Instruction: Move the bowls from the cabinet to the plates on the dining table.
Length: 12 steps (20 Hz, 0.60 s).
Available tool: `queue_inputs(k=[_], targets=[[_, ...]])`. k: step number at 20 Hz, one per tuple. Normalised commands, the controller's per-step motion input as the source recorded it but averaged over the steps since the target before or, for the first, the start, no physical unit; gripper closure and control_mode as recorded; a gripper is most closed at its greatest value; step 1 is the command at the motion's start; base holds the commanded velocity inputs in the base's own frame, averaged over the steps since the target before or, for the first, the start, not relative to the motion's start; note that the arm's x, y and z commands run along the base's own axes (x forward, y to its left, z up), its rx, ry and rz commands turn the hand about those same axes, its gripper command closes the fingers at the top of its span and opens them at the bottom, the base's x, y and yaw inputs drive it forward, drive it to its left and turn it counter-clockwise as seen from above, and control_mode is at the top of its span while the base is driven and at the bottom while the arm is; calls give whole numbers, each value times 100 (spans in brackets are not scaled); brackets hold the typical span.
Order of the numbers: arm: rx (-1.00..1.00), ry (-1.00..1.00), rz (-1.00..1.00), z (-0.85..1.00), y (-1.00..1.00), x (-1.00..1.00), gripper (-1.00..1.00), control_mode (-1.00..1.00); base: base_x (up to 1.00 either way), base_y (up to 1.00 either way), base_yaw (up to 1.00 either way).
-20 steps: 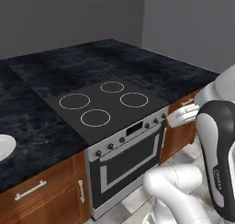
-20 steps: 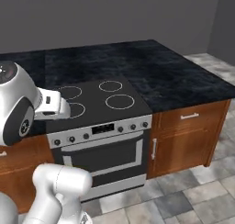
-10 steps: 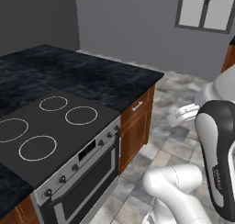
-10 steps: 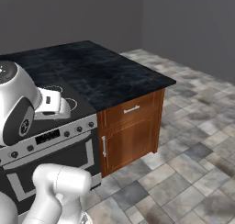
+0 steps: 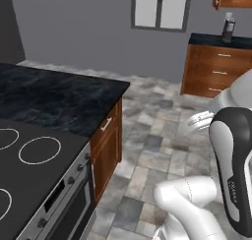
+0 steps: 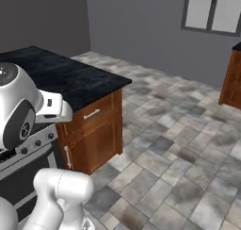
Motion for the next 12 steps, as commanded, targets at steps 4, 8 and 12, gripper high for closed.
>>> queue_inputs(k=[4, 8, 12], targets=[[0, 0, 0, 0, 0, 0, -100, 100, 50, -11, -43], [0, 0, 0, 0, 0, 0, -100, 100, 62, -20, -44], [0, 0, 0, 0, 0, 0, -100, 100, 71, -19, -40]])
